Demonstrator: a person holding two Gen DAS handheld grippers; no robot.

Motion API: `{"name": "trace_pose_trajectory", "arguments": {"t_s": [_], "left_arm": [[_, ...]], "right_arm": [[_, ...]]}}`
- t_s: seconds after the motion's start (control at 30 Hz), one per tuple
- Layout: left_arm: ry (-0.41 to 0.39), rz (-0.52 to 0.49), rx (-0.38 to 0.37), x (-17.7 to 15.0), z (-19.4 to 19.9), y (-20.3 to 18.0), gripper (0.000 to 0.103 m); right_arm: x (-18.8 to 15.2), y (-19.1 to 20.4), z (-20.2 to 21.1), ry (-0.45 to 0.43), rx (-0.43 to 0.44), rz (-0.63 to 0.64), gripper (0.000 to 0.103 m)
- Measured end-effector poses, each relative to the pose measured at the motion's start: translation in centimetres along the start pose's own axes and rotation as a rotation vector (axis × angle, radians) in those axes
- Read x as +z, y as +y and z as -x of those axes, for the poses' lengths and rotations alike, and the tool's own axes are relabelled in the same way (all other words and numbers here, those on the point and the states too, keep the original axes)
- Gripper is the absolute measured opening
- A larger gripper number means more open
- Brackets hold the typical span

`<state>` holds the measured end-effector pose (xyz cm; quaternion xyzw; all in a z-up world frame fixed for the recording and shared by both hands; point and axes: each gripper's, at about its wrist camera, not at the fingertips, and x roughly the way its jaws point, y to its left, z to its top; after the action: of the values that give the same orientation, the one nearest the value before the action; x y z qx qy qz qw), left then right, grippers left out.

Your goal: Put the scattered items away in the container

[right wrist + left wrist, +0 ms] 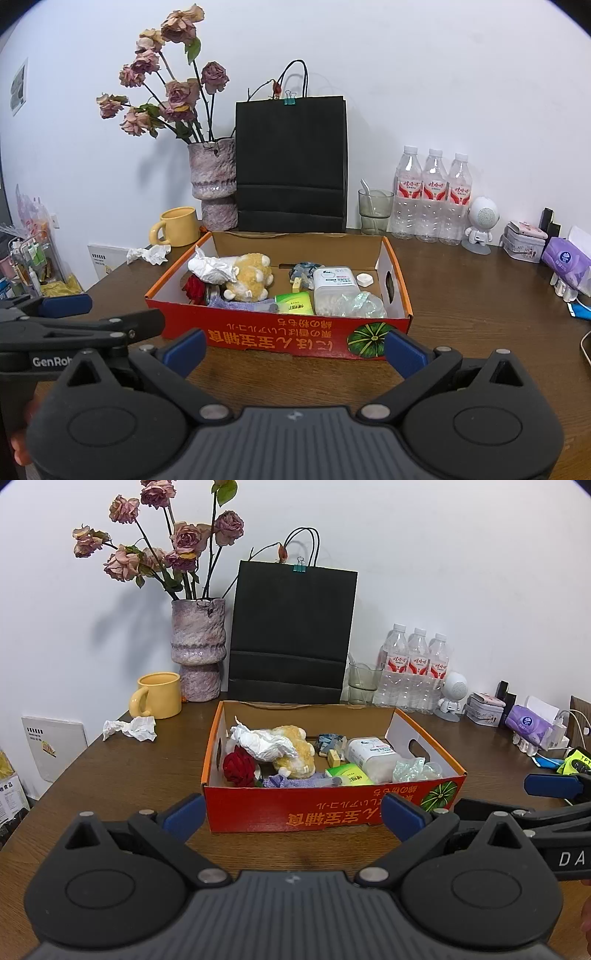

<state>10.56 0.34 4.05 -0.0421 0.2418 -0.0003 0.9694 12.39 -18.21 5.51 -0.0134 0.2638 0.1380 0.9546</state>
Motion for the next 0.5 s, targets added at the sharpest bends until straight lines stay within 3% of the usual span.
{"name": "trace_pose_trajectory", "arguments": {"t_s": [0.5], "left_arm": [[0.006,-0.002,0.017,0.09,-0.05,-0.11,0.103]], "right_arm": [[-0.3,-0.09,-0.1,0.004,-0.002,0.0,0.103]]}}
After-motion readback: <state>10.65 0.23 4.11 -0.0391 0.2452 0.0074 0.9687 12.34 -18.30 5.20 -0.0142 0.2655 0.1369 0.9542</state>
